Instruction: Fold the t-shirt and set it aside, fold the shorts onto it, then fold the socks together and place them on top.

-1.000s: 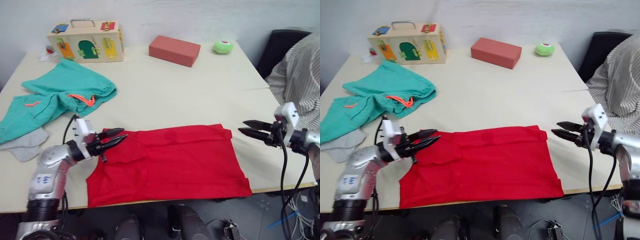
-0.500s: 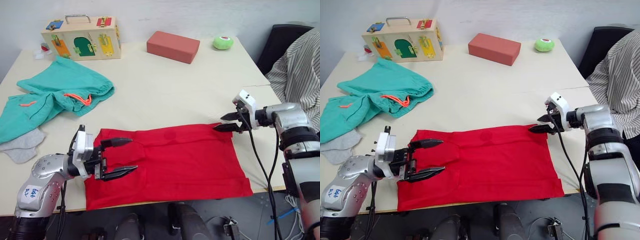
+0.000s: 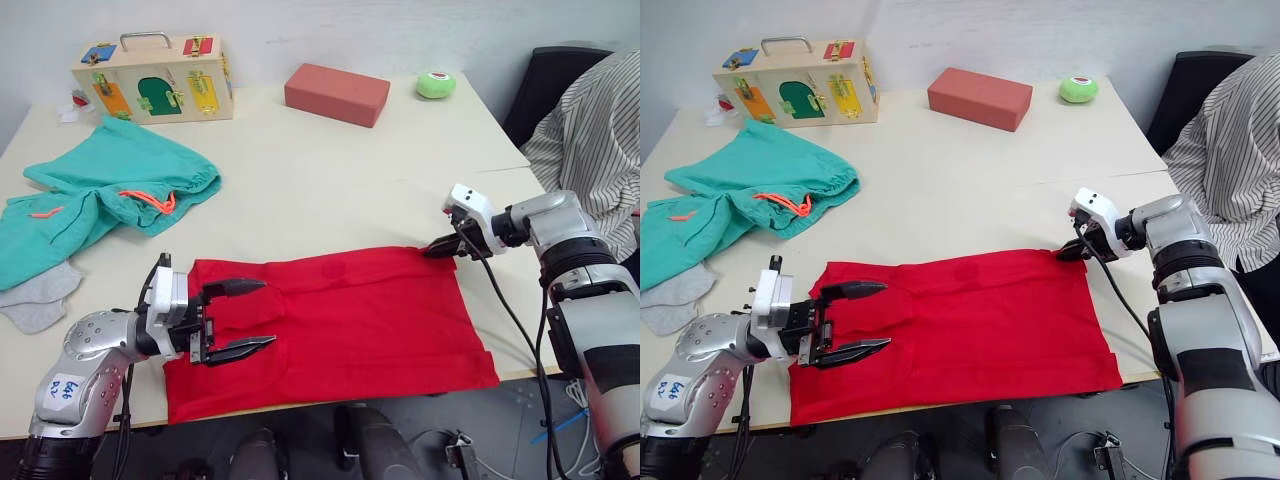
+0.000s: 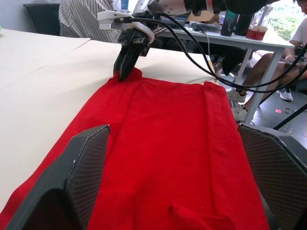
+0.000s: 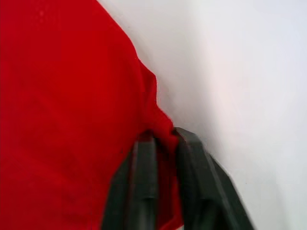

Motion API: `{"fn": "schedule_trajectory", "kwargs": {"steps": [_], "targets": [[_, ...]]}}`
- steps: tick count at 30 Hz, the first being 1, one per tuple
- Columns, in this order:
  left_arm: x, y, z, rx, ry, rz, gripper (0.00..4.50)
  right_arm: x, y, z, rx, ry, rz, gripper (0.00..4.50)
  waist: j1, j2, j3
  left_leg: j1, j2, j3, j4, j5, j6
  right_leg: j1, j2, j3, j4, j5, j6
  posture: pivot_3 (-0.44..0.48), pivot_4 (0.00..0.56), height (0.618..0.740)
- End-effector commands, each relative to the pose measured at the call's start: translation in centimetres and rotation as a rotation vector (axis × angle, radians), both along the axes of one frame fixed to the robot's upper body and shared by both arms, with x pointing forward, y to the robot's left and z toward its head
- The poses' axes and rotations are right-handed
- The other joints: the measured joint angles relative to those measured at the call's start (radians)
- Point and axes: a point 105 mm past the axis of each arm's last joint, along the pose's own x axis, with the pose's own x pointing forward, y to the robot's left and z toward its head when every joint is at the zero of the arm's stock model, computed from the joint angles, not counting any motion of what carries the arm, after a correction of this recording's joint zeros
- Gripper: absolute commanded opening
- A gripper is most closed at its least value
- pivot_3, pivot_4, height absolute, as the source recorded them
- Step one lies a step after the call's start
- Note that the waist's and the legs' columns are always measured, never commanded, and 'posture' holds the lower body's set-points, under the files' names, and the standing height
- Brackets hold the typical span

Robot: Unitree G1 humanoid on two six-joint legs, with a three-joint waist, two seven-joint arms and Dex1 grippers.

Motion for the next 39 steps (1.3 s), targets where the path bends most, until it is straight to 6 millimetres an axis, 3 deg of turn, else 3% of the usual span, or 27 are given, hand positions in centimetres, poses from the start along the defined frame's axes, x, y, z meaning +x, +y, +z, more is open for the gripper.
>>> {"fn": "schedule_trajectory", "kwargs": {"steps": [1,8,11,19,23,28,31,33,36,39], "targets": [[0.7,0.2,0.3,-0.008,-0.045,0.047,4.5,0.9,0.0,1.0,-0.044,-0.077,-0.01,0.05,-0.003,0.0,0.0,0.0,0.0,0.0,0.0,0.0,0.0,0.0,0.0,0.0,0.0,0.0,0.0,0.0,0.15,0.74],[2.6,1.0,0.9,-0.073,-0.102,0.197,4.5,5.3,2.3,5.9,-0.106,-0.489,-0.118,0.05,-0.006,0.0,0.0,0.0,0.0,0.001,0.0,0.0,-0.001,-0.001,0.0,0.001,0.002,0.0,0.0,0.0,0.15,0.74],[3.3,1.3,1.1,-0.099,-0.117,0.252,4.5,6.4,3.6,7.0,-0.125,-0.603,-0.147,0.05,-0.004,0.0,0.0,0.0,0.0,0.001,-0.001,0.0,-0.001,-0.001,0.0,0.0,0.001,0.0,0.0,0.0,0.15,0.74],[4.1,1.3,1.0,-0.1,-0.117,0.288,4.5,6.8,5.2,5.8,-0.084,-0.596,-0.171,0.05,-0.004,0.0,0.0,-0.001,0.0,0.001,0.0,0.0,-0.001,-0.001,0.0,0.0,0.001,0.0,0.0,0.0,0.15,0.74],[3.9,1.5,0.9,-0.093,-0.111,0.299,4.5,6.5,4.8,6.2,-0.022,-0.595,-0.156,1.01,-0.004,0.0,0.0,-0.001,0.0,0.001,0.0,0.0,-0.001,-0.001,0.0,0.0,0.001,0.0,0.0,0.0,0.15,0.74],[3.7,1.9,0.4,-0.079,-0.091,0.305,4.5,5.9,4.2,8.1,0.12,-0.633,-0.149,2.7,-0.004,0.0,0.0,-0.001,0.0,0.001,-0.001,0.0,-0.001,-0.001,0.0,0.0,0.001,0.0,0.0,0.0,0.15,0.74],[3.8,2.7,0.2,-0.061,-0.07,0.306,4.5,5.0,1.5,11.6,0.278,-0.767,-0.193,3.68,-0.001,0.001,0.0,-0.001,0.0,0.0,-0.001,0.0,-0.001,-0.001,0.0,0.0,0.001,0.0,0.0,0.0,0.15,0.74],[4.0,3.1,0.1,-0.046,-0.067,0.305,4.5,4.7,-0.4,11.9,0.29,-0.777,-0.248,4.39,0.003,0.001,0.001,-0.001,0.0,0.0,-0.001,0.0,-0.001,-0.001,0.0,0.0,0.001,0.0,0.0,0.0,0.15,0.74],[4.5,3.6,0.1,-0.039,-0.064,0.305,4.5,3.6,-2.0,12.2,0.379,-0.743,-0.291,4.46,0.002,0.001,0.0,-0.001,0.0,0.0,0.0,0.0,-0.001,0.0,0.0,0.0,0.001,0.0,0.0,0.0,0.15,0.74],[5.0,3.7,-0.1,-0.027,-0.053,0.287,4.5,1.8,-3.2,11.3,0.374,-0.746,-0.294,4.46,0.002,0.001,0.0,0.0,0.0,0.0,-0.001,0.0,-0.001,0.0,0.0,0.0,0.001,0.0,0.0,0.0,0.15,0.74]]}}
